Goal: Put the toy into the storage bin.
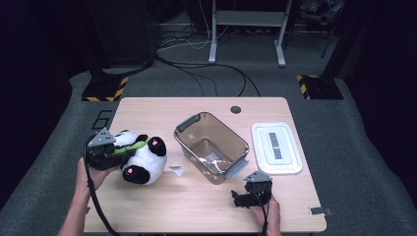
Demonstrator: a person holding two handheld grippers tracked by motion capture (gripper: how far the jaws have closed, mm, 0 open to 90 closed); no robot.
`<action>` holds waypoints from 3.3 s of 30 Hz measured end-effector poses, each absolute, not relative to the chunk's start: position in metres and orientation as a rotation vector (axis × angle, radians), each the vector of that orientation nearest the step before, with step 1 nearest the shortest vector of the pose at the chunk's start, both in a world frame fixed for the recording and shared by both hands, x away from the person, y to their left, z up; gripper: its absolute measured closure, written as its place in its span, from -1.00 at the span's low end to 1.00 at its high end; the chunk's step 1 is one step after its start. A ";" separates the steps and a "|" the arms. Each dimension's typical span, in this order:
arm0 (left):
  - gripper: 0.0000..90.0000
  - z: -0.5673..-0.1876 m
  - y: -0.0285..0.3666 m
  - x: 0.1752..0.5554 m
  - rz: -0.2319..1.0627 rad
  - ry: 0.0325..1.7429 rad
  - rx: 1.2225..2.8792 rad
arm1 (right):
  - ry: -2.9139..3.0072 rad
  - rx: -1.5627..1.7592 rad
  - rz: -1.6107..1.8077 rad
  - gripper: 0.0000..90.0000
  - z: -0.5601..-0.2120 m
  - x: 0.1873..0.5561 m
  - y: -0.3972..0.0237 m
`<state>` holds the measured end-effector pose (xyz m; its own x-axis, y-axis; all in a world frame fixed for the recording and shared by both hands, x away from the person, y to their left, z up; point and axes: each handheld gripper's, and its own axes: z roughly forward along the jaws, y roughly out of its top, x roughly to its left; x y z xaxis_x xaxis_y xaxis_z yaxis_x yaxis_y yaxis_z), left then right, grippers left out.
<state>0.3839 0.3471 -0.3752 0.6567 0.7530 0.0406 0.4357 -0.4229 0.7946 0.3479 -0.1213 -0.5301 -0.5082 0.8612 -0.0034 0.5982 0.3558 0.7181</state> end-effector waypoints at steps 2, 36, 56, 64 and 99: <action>0.67 -0.372 0.347 0.384 0.511 0.915 2.077 | 2.243 1.278 0.947 -0.99 -0.530 0.348 -0.121; 0.67 -0.286 0.306 0.398 0.601 0.722 2.021 | 2.241 1.285 0.947 -0.99 -0.530 0.348 -0.121; 0.66 -0.276 0.235 0.434 0.536 0.580 2.059 | 2.238 1.285 0.948 -0.99 -0.530 0.348 -0.121; 0.66 -0.288 0.200 0.449 0.487 0.530 2.090 | 2.241 1.280 0.949 -0.99 -0.530 0.348 -0.121; 0.65 -0.337 0.132 0.459 0.317 0.436 2.114 | 2.242 1.280 0.952 -0.98 -0.530 0.348 -0.121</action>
